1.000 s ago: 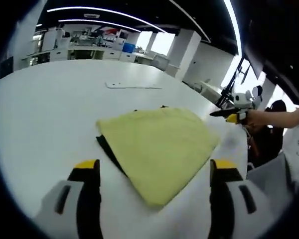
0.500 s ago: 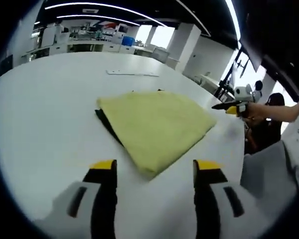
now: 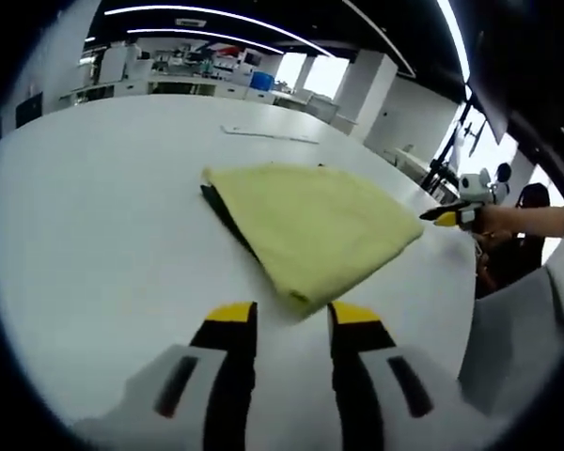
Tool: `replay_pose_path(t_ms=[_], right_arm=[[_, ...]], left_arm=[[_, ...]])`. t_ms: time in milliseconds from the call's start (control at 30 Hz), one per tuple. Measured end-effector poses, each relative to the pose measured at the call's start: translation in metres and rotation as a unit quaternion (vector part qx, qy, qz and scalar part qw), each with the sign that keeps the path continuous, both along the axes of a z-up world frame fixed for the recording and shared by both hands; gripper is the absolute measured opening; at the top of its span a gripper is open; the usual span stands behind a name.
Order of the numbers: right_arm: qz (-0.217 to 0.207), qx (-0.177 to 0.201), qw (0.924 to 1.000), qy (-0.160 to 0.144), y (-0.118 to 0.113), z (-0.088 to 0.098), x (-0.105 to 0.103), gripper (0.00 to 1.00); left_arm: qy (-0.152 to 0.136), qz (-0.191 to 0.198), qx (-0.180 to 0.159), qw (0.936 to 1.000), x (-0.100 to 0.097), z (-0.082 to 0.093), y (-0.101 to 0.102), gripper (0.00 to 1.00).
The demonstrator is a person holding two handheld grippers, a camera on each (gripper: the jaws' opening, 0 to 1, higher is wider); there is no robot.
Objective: Fold the garment on the visible template until the final outline fits inside the template.
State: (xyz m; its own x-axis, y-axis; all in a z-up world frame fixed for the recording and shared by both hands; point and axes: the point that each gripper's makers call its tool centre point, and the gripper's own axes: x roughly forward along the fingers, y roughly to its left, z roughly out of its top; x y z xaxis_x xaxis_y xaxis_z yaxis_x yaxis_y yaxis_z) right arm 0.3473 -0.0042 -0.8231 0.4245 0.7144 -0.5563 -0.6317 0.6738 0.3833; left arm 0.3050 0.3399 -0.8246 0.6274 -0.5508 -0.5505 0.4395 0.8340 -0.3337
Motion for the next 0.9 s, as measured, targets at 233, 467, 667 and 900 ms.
replay_pose_path(t_ms=[233, 467, 667, 900], right_arm=[[0.016, -0.013, 0.9998, 0.008, 0.001, -0.013, -0.003, 0.2], [0.016, -0.016, 0.9997, 0.009, 0.001, -0.014, -0.002, 0.1], [0.017, -0.017, 0.9997, 0.008, 0.001, -0.016, -0.001, 0.03], [0.014, -0.01, 0.9998, 0.011, 0.001, -0.015, -0.001, 0.0]], left_arm=[[-0.006, -0.008, 0.008, 0.9999, -0.001, -0.002, -0.001, 0.2], [-0.01, -0.02, 0.016, 0.9996, 0.0, -0.009, 0.001, 0.12], [-0.014, -0.019, 0.017, 0.9996, 0.002, -0.008, 0.0, 0.09], [-0.011, -0.016, 0.005, 0.9998, 0.002, -0.009, -0.003, 0.11]])
